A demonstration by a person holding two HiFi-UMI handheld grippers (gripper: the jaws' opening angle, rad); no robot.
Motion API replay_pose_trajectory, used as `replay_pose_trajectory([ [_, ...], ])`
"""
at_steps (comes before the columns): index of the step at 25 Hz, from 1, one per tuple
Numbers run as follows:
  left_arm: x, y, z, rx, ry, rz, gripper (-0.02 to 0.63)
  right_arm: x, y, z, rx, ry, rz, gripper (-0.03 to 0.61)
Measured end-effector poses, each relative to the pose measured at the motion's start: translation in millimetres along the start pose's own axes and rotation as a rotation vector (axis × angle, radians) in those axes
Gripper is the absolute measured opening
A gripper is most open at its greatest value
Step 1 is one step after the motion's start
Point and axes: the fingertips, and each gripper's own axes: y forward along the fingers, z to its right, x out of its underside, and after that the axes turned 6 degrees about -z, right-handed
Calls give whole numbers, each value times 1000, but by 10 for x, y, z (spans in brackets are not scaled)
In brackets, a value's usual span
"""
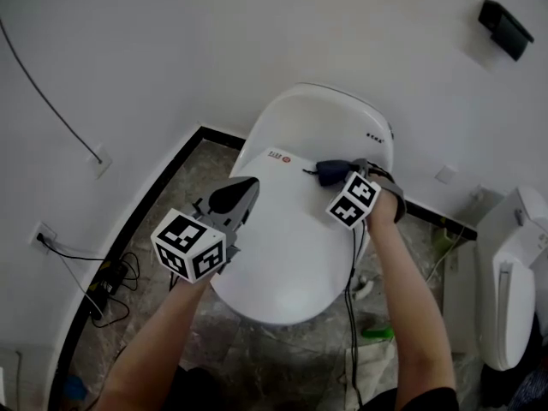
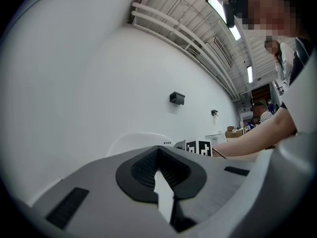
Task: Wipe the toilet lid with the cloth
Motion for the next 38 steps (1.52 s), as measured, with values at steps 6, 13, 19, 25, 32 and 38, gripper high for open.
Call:
replay_pose_trajectory([
  [6,21,3,-62,-7,-13,-9,12,-29,37,-191,-48,-38,-6,66],
  [13,111,85,-46,10,-7,-33,12,-109,-234,-406,-42,-61,33,66],
  [19,123,146,14,20,-3,-38,12,-140,-500,-573,-45,-89,62,66],
  [25,126,171,47,25,-5,-41,12,-178,-754,-739,-49,-112,85,66],
  [32,156,156,71,27,-9,-37,12,-195,-961,-893,-60,-120,101,66],
  [38,169,168,60,34,-21,-35,12,-238,-1217,-1086,-81,-121,129,66],
])
